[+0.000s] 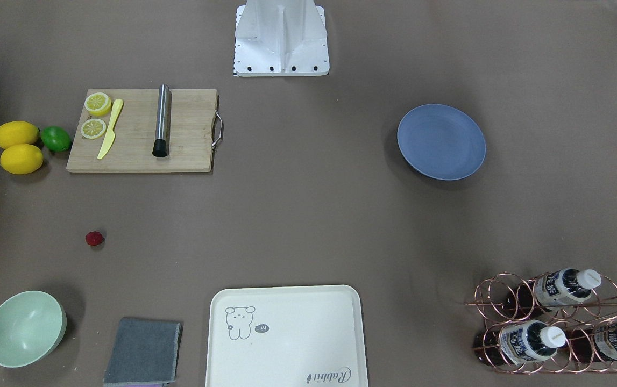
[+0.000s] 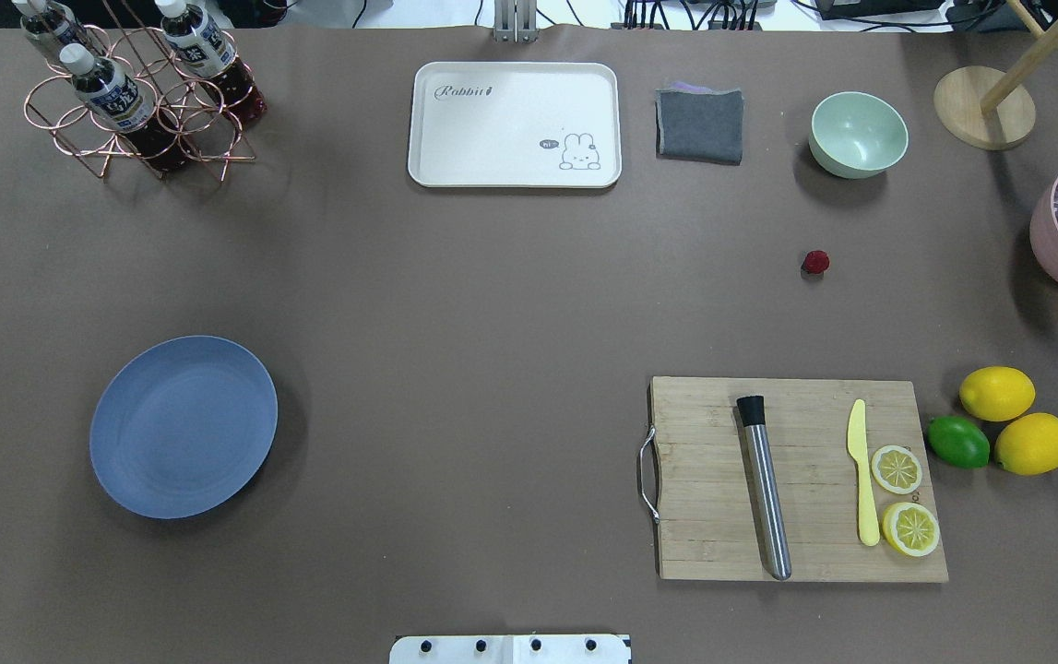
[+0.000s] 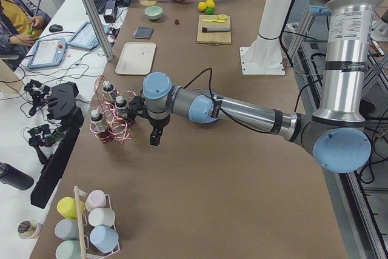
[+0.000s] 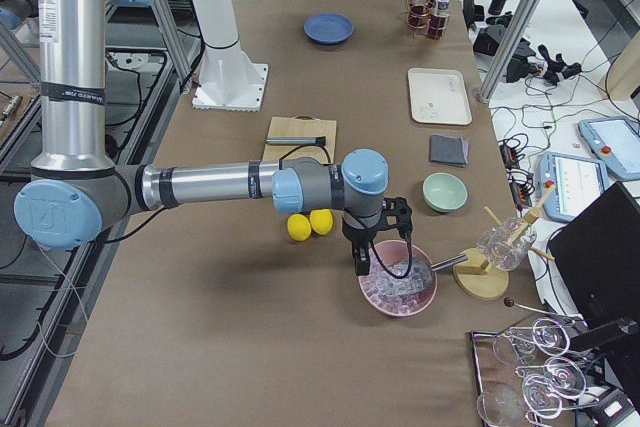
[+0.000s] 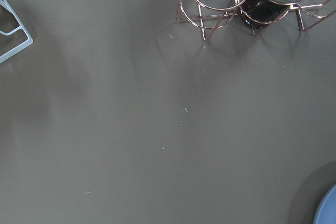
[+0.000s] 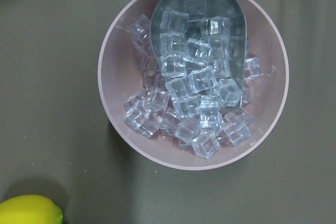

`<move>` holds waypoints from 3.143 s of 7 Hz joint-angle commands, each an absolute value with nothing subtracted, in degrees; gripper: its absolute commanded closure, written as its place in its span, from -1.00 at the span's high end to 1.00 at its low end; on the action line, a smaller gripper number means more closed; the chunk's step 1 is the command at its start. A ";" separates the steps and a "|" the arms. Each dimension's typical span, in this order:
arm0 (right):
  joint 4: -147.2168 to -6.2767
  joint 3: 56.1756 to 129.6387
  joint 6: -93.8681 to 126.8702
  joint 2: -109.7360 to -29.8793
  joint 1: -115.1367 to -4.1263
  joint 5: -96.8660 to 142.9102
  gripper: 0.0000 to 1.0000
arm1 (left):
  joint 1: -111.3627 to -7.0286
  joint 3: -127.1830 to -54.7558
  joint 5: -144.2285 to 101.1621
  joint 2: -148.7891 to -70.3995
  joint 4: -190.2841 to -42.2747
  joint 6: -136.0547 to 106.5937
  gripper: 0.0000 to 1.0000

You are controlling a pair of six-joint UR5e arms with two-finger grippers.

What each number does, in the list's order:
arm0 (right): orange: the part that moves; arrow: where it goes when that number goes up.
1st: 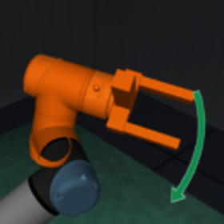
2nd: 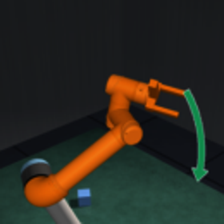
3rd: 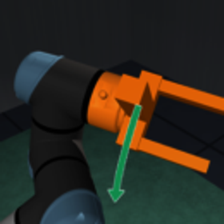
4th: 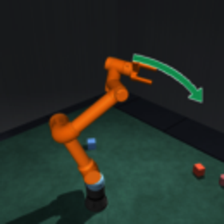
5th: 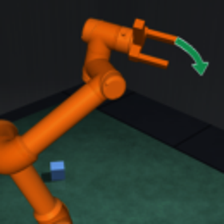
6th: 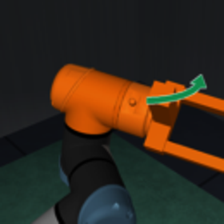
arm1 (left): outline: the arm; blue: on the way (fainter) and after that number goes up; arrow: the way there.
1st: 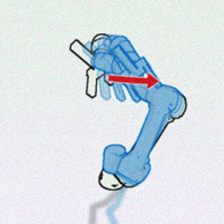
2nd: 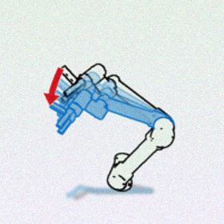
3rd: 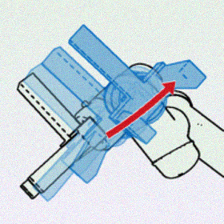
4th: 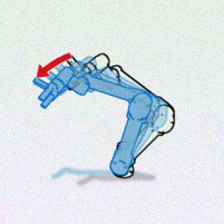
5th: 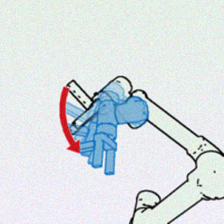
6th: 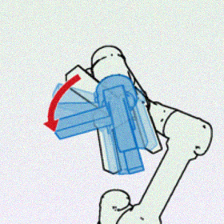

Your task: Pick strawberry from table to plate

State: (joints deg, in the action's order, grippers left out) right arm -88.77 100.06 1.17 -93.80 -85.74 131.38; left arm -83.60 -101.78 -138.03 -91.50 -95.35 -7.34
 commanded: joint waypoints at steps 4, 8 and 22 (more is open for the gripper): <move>-88.77 100.20 0.97 -93.78 -84.99 131.84 1.00 | -81.39 -101.86 -137.20 -90.80 -95.45 -7.47 0.95; -88.77 100.11 0.88 -94.66 -84.29 133.24 1.00 | -79.73 -101.78 -137.20 -91.05 -97.28 -7.21 0.94; -78.84 101.95 22.32 -89.04 -67.25 131.05 1.00 | -44.56 -100.37 -120.93 -88.16 -128.31 -53.26 0.90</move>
State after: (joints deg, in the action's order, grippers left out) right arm -78.96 101.72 21.64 -89.97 -69.01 131.73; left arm -44.68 -100.55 -120.97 -88.74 -127.51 -53.46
